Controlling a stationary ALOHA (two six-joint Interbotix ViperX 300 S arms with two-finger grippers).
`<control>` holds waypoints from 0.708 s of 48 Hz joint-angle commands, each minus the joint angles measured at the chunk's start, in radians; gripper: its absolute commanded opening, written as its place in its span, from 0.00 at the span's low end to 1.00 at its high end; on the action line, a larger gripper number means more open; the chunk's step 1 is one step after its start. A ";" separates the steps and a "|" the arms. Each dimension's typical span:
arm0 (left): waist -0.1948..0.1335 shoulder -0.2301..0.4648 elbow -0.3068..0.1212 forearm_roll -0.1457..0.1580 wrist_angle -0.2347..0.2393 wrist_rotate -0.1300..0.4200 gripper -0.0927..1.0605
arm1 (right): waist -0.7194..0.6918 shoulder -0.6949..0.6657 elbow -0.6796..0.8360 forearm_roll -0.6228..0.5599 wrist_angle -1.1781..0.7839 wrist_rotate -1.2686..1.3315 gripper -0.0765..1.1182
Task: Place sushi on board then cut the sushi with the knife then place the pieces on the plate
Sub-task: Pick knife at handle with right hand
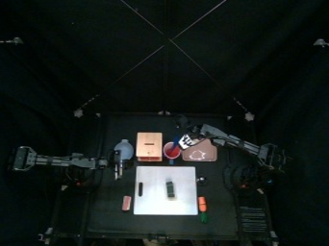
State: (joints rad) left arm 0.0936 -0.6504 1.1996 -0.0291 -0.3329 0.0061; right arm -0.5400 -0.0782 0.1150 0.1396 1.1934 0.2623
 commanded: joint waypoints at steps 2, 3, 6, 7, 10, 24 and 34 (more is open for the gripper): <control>0.006 0.002 -0.012 -0.002 -0.005 -0.002 0.06 | -0.049 0.032 -0.057 0.046 0.034 -0.094 0.89; 0.008 0.002 -0.012 -0.002 -0.005 -0.002 0.06 | -0.055 0.049 -0.066 0.055 0.046 -0.117 0.89; 0.009 0.002 -0.012 -0.002 -0.005 -0.002 0.06 | -0.063 0.081 -0.086 0.066 0.072 -0.160 0.89; 0.009 0.002 -0.012 -0.002 -0.005 -0.003 0.06 | -0.063 0.092 -0.092 0.071 0.078 -0.170 0.89; 0.011 0.002 -0.012 -0.002 -0.005 -0.003 0.06 | -0.064 0.126 -0.115 0.074 0.098 -0.193 0.89; 0.017 0.002 -0.002 -0.002 -0.005 -0.005 0.06 | -0.055 0.241 -0.206 0.077 0.173 -0.245 0.89; 0.026 0.000 0.009 -0.002 -0.005 -0.005 0.06 | -0.049 0.272 -0.218 0.077 0.204 -0.245 0.89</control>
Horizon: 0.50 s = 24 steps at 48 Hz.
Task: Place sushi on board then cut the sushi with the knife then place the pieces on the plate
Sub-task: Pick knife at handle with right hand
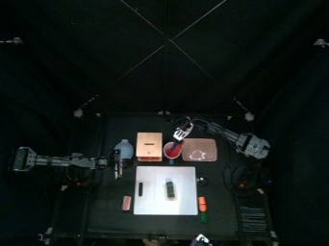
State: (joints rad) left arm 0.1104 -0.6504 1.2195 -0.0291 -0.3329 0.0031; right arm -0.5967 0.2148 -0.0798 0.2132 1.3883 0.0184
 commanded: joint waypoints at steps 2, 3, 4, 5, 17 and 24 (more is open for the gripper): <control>0.009 0.002 -0.009 -0.002 -0.005 -0.002 0.06 | 0.014 -0.017 -0.021 0.005 0.014 -0.002 0.89; 0.009 0.000 -0.009 -0.002 -0.005 -0.002 0.06 | 0.017 -0.014 -0.021 0.003 0.014 -0.002 0.89; 0.011 0.002 -0.009 -0.002 -0.005 0.000 0.06 | 0.021 -0.011 -0.020 0.005 0.015 -0.002 0.89; 0.011 0.002 -0.008 -0.002 -0.005 0.000 0.06 | 0.023 -0.009 -0.021 0.006 0.015 -0.002 0.89; 0.012 0.000 -0.005 -0.002 -0.005 0.000 0.06 | 0.048 0.021 -0.025 0.021 0.015 -0.003 0.89; 0.012 0.002 0.000 -0.002 -0.005 -0.002 0.06 | 0.049 0.025 -0.017 0.023 0.015 -0.003 0.89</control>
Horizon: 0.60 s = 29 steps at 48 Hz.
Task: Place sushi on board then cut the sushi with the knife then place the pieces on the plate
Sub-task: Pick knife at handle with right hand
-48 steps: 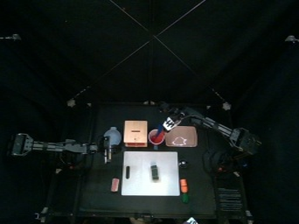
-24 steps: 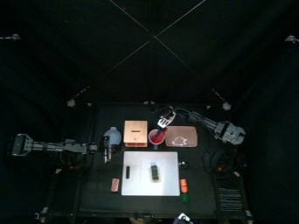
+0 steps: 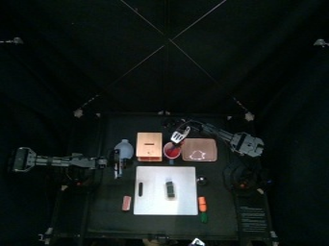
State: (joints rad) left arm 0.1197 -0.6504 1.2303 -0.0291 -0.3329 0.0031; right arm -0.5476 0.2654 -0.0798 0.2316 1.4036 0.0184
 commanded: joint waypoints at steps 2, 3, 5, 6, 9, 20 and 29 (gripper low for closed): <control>0.003 0.002 -0.011 -0.002 -0.005 -0.002 0.06 | 0.000 -0.026 -0.017 0.005 0.000 -0.003 0.89; 0.003 0.002 -0.009 -0.002 -0.005 -0.002 0.06 | 0.002 -0.026 -0.017 0.005 0.000 -0.003 0.89; 0.002 0.002 -0.008 -0.002 -0.005 -0.002 0.06 | 0.002 -0.026 -0.015 0.005 0.000 -0.003 0.89; 0.002 0.002 -0.008 -0.002 -0.005 -0.002 0.06 | 0.003 -0.026 -0.015 0.003 0.000 -0.003 0.89; 0.003 0.002 -0.006 -0.002 -0.005 -0.002 0.06 | 0.003 -0.026 -0.012 0.005 0.000 -0.003 0.89; 0.003 0.002 -0.005 -0.009 -0.005 -0.002 0.06 | 0.002 -0.023 -0.011 0.005 0.002 -0.002 0.80; 0.002 0.000 -0.005 -0.012 -0.005 -0.002 0.06 | 0.002 -0.015 -0.009 0.005 0.005 -0.002 0.68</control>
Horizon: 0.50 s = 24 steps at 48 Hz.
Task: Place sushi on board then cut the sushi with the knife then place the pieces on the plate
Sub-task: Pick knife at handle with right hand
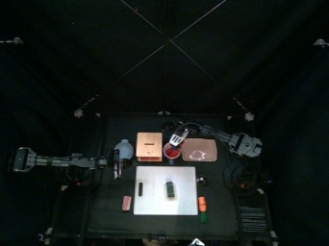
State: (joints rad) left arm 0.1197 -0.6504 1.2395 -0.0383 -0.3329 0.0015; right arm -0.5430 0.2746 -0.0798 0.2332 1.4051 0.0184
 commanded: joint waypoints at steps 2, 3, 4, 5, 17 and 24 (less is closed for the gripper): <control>0.003 0.002 -0.011 -0.003 -0.005 0.000 0.06 | -0.003 -0.025 -0.009 0.003 0.006 -0.002 0.65; 0.003 0.002 -0.011 -0.003 -0.005 0.000 0.06 | -0.003 -0.025 -0.011 0.003 0.006 -0.002 0.64; 0.002 0.002 -0.011 -0.003 -0.005 0.000 0.06 | -0.003 -0.025 -0.009 0.003 0.008 -0.002 0.62; 0.003 0.002 -0.011 -0.003 -0.005 0.000 0.06 | -0.003 -0.025 -0.009 0.003 0.008 -0.002 0.61; 0.003 0.000 -0.011 -0.003 -0.005 0.000 0.06 | -0.006 -0.025 -0.014 0.005 0.014 0.000 0.45; 0.003 0.002 -0.011 -0.003 -0.005 0.000 0.06 | -0.005 -0.026 -0.018 0.005 0.032 0.002 0.39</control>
State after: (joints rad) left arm 0.1197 -0.6504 1.2410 -0.0399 -0.3329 0.0015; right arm -0.5430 0.2777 -0.0798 0.2408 1.4281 0.0199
